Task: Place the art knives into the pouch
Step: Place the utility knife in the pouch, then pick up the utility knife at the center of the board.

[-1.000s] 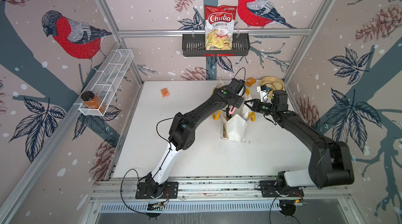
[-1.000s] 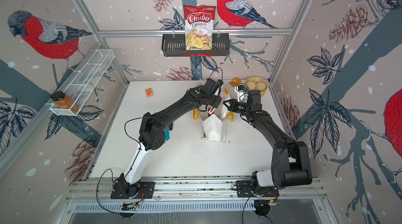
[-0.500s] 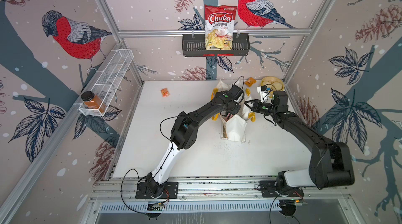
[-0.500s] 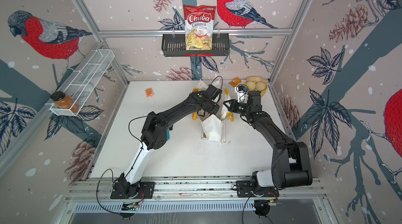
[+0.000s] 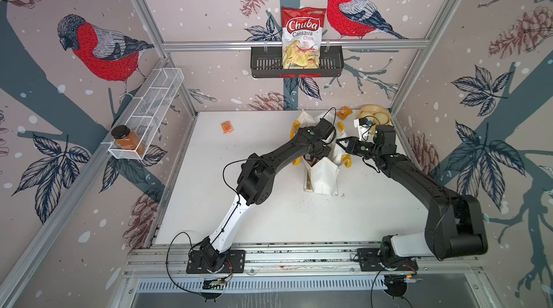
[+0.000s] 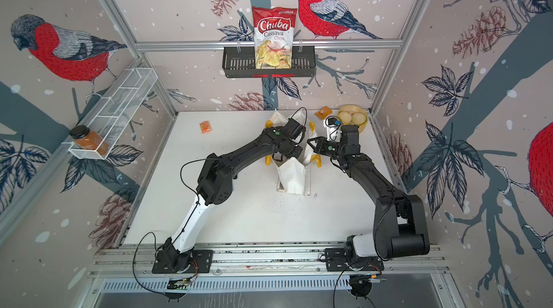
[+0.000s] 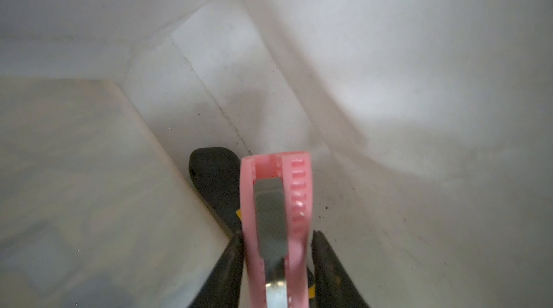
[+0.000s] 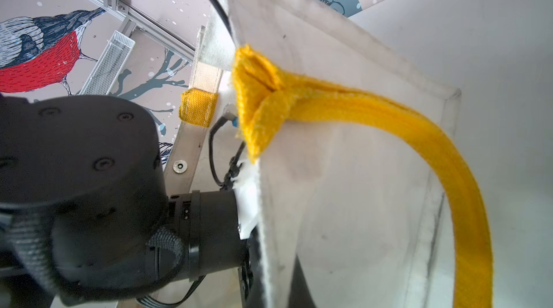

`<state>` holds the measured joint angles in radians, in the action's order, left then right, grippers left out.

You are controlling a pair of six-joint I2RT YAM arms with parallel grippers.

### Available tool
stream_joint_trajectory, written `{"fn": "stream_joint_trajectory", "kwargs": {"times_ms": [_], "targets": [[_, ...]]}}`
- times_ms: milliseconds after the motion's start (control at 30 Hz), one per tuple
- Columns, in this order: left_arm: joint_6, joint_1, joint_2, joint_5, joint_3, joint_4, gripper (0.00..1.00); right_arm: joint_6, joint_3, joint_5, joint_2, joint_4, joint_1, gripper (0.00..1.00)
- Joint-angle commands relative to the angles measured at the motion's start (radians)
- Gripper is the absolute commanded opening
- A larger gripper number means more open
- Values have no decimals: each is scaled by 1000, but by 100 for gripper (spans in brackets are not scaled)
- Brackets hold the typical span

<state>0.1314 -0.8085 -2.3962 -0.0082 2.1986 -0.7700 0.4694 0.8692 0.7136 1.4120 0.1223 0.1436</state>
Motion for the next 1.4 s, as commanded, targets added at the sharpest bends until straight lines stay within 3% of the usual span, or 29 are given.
{"fn": "stream_joint_trajectory", "kwargs": {"times_ms": [0, 133, 267, 700, 1033, 1367], "targets": [[-1, 0, -1, -9, 7, -15, 51, -2, 5, 23, 2, 45, 2, 0], [0, 0, -1, -9, 7, -10, 59, -6, 8, 21, 2, 42, 2, 0], [14, 0, 24, -24, 1, -3, 61, -13, 10, 24, 4, 36, 2, 0], [4, -1, 331, -165, -114, 133, 62, -14, 7, 30, 2, 35, 4, 0], [51, 14, 609, -418, -414, 220, 63, -14, 2, 32, 6, 43, 5, 0], [168, 180, 897, -439, -824, 288, 63, -5, -8, 29, 8, 66, 5, 0]]}}
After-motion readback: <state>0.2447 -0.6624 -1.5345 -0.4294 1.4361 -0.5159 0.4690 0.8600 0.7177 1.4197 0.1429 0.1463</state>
